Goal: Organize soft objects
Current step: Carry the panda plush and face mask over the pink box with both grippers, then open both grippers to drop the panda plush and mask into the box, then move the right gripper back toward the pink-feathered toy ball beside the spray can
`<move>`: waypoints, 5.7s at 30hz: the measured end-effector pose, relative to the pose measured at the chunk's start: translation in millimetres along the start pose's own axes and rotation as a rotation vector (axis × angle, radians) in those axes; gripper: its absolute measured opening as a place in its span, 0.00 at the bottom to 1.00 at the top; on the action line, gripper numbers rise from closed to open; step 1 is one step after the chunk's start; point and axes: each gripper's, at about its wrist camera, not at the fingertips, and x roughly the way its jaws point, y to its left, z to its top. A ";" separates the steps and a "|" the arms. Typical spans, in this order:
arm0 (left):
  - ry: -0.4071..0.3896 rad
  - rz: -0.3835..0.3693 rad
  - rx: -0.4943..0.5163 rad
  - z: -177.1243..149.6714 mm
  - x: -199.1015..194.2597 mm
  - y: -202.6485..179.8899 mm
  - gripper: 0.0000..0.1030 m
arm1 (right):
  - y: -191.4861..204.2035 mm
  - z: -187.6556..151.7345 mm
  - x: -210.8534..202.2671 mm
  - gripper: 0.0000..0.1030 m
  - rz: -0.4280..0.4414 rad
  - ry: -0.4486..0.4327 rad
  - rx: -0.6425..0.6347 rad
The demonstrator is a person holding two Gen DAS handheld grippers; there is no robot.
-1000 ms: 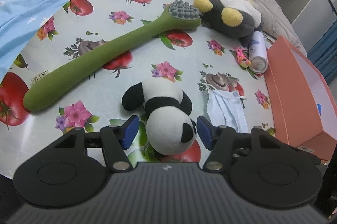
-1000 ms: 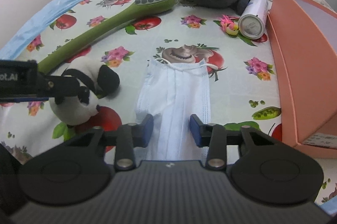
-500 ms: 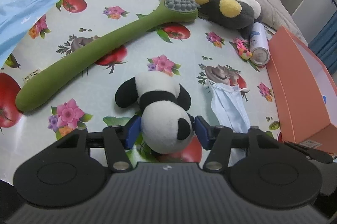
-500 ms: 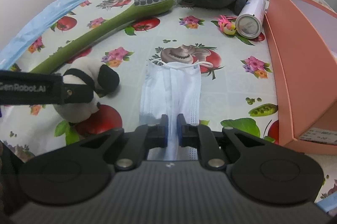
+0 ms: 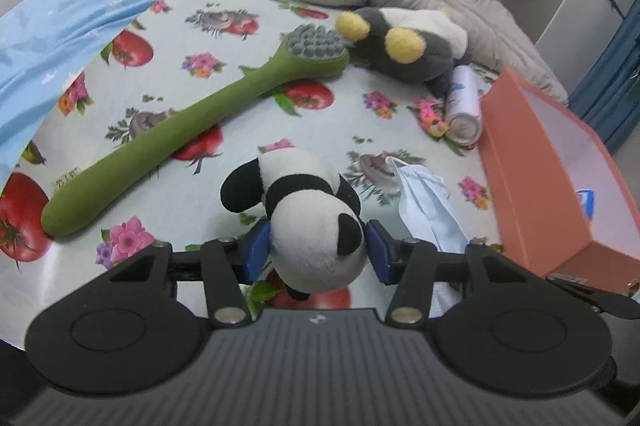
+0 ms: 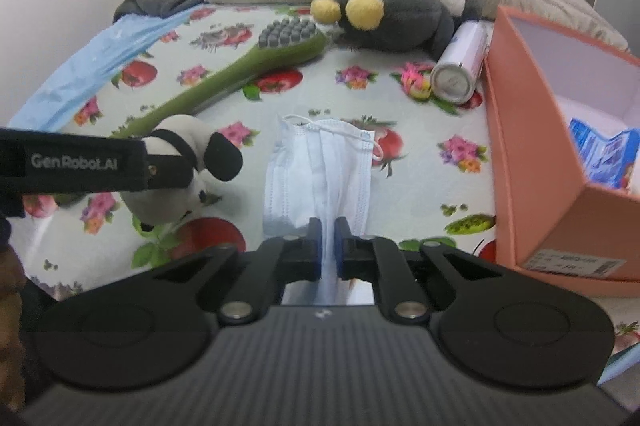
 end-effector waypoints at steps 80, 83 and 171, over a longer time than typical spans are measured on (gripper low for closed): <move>0.249 -0.342 0.468 103.8 75.5 -326.4 0.65 | -267.6 77.1 -65.3 0.37 -0.354 0.038 0.306; 0.184 -0.343 0.496 108.4 48.7 -317.6 0.65 | -258.2 80.8 -82.0 0.37 -0.342 -0.015 0.300; -0.005 0.002 0.204 100.2 115.7 -13.6 0.67 | -89.8 88.9 185.4 0.36 -0.194 -0.123 0.287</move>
